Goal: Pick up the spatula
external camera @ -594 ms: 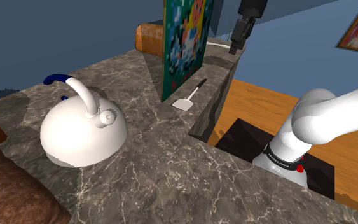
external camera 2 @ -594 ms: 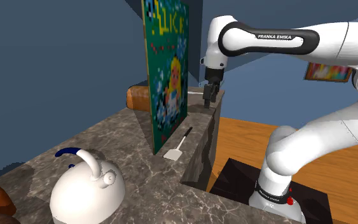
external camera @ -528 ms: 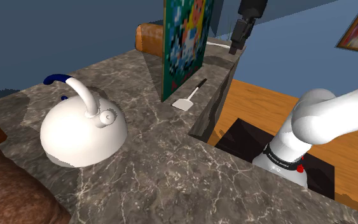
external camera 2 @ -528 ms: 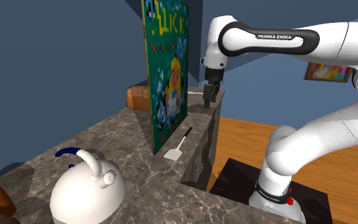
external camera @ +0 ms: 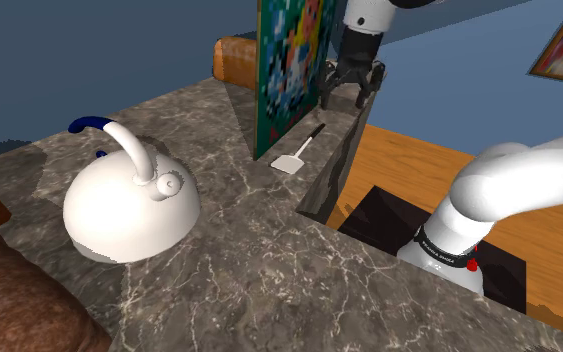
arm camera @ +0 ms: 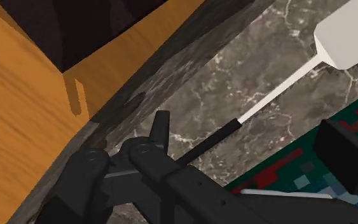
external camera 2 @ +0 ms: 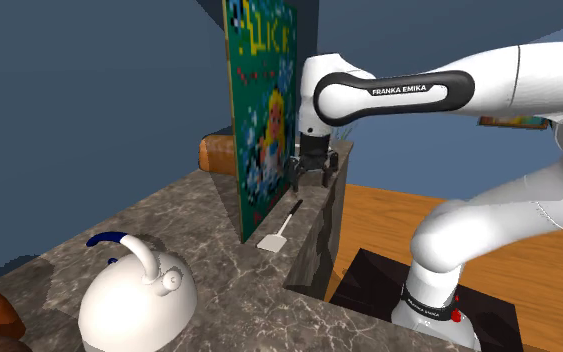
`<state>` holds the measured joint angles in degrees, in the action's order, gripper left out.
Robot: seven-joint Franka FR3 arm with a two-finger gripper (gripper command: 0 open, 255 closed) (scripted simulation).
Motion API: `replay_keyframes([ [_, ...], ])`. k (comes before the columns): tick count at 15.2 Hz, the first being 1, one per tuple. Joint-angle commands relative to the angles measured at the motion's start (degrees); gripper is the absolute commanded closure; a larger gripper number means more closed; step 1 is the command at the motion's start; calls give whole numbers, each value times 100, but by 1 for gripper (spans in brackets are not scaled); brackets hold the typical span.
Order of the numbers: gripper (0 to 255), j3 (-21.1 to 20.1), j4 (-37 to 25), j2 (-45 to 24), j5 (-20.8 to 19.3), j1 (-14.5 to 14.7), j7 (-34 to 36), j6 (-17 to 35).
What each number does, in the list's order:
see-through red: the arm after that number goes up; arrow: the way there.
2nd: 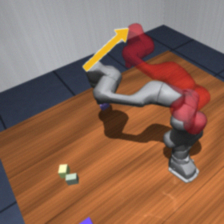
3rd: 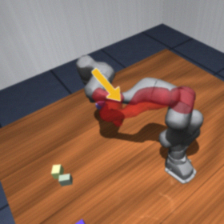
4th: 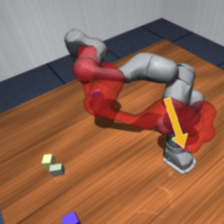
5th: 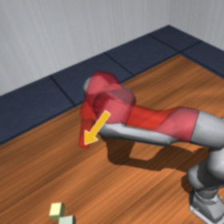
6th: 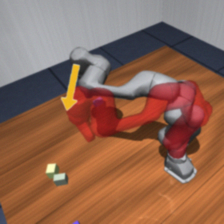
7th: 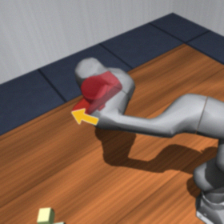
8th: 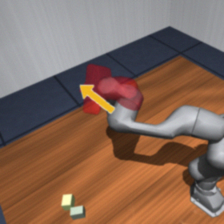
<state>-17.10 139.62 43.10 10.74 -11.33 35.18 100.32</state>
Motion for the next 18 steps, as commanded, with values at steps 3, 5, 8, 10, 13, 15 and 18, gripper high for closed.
replay_keyframes([
  [3,0,-1049,-22,-531,348,-731,2598,582],
  [5,0,-1539,-140,-901,406,-1159,3817,845],
  [8,0,-1818,-83,-1122,431,-1378,4400,1125],
  [10,0,-1867,38,-1166,448,-1377,4409,1289],
  [13,0,-1945,212,-1244,471,-1380,4428,1540],
  [15,0,-1960,244,-1260,475,-1381,4431,1589],
  [18,255,-1962,242,-1270,470,-1387,4431,1597],
])
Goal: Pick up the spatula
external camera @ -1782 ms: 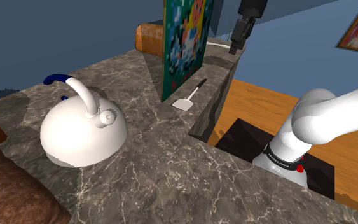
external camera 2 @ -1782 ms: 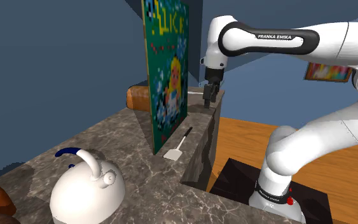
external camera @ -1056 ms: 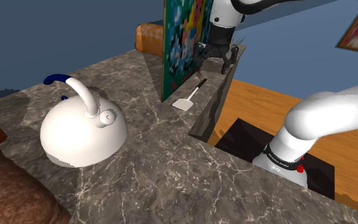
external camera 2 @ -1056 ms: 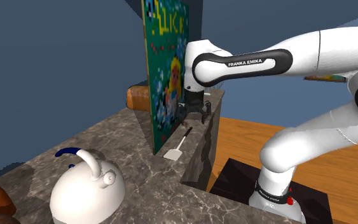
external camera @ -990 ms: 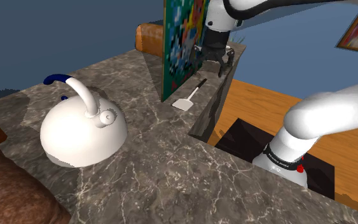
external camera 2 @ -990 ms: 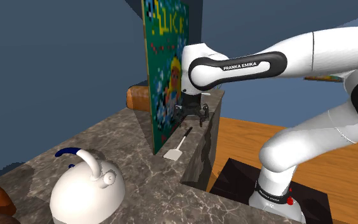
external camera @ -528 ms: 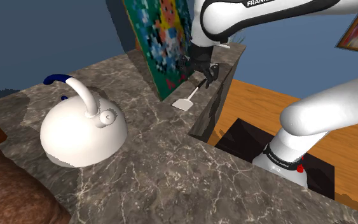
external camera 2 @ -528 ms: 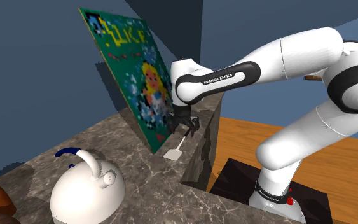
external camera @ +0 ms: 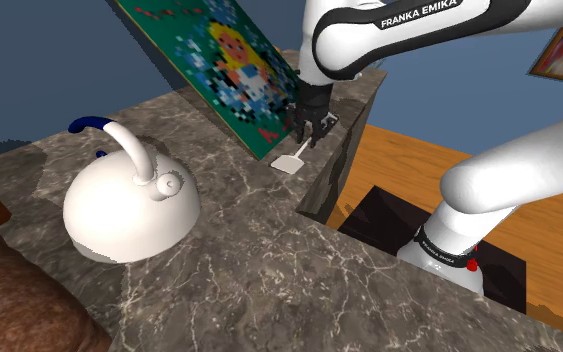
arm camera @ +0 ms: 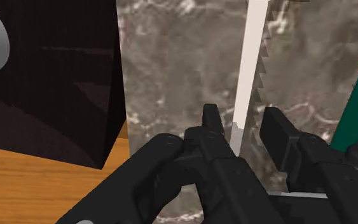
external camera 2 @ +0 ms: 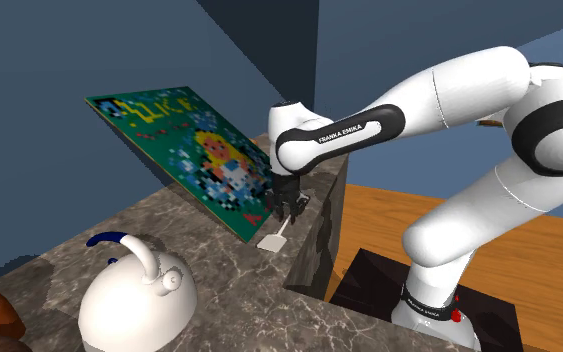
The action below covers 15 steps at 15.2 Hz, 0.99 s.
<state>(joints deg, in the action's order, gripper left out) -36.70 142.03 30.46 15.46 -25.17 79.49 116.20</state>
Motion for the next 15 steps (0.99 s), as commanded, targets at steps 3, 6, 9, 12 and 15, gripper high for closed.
replay_keyframes([
  [3,255,-3,1,-5,-1,-2,1,6],
  [6,255,-3,1,-5,-1,-2,1,7],
  [9,255,27,-52,34,-4,5,-6,-84],
  [12,255,104,-227,109,-27,7,-23,-334],
  [15,255,176,-412,169,-54,5,-37,-579],
])
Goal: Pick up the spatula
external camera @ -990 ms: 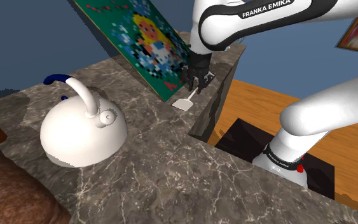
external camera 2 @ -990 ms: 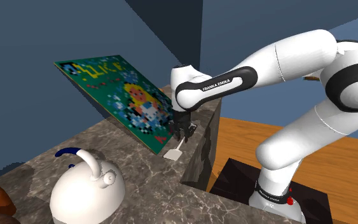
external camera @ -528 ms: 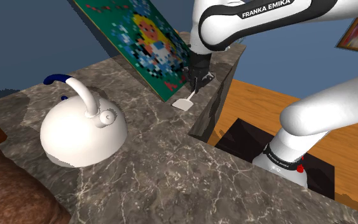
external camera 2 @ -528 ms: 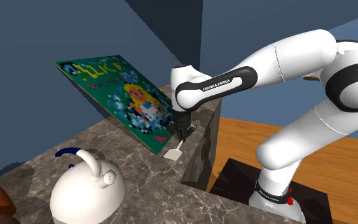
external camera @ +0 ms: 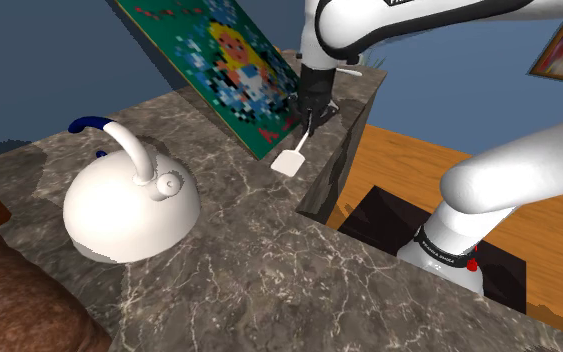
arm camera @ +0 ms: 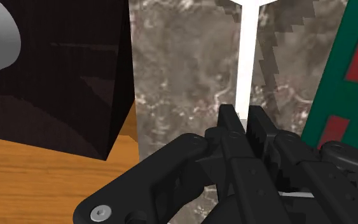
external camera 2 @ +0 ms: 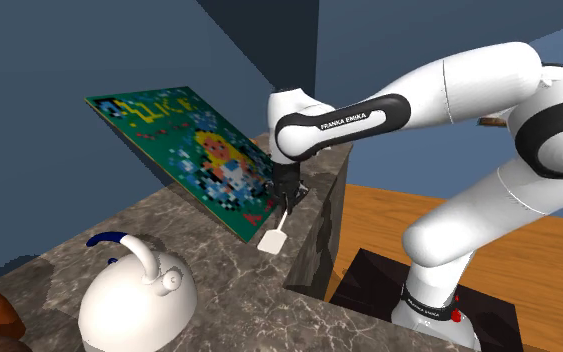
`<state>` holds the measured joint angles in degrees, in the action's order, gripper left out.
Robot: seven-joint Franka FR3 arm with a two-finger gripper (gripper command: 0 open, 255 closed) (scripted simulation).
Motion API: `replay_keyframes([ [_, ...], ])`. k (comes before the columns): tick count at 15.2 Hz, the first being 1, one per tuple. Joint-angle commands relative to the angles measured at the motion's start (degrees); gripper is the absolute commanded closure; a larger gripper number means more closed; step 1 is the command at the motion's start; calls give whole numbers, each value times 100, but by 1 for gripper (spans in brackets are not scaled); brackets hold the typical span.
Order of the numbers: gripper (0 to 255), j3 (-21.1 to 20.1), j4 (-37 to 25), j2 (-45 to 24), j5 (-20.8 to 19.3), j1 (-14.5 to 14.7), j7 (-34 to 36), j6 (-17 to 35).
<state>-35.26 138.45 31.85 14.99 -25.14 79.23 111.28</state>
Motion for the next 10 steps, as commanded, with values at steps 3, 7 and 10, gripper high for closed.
replay_keyframes([
  [3,255,98,-247,75,-38,-5,-22,-326],
  [7,255,180,-520,114,-81,-19,-31,-638],
  [10,255,202,-601,121,-94,-24,-33,-727],
])
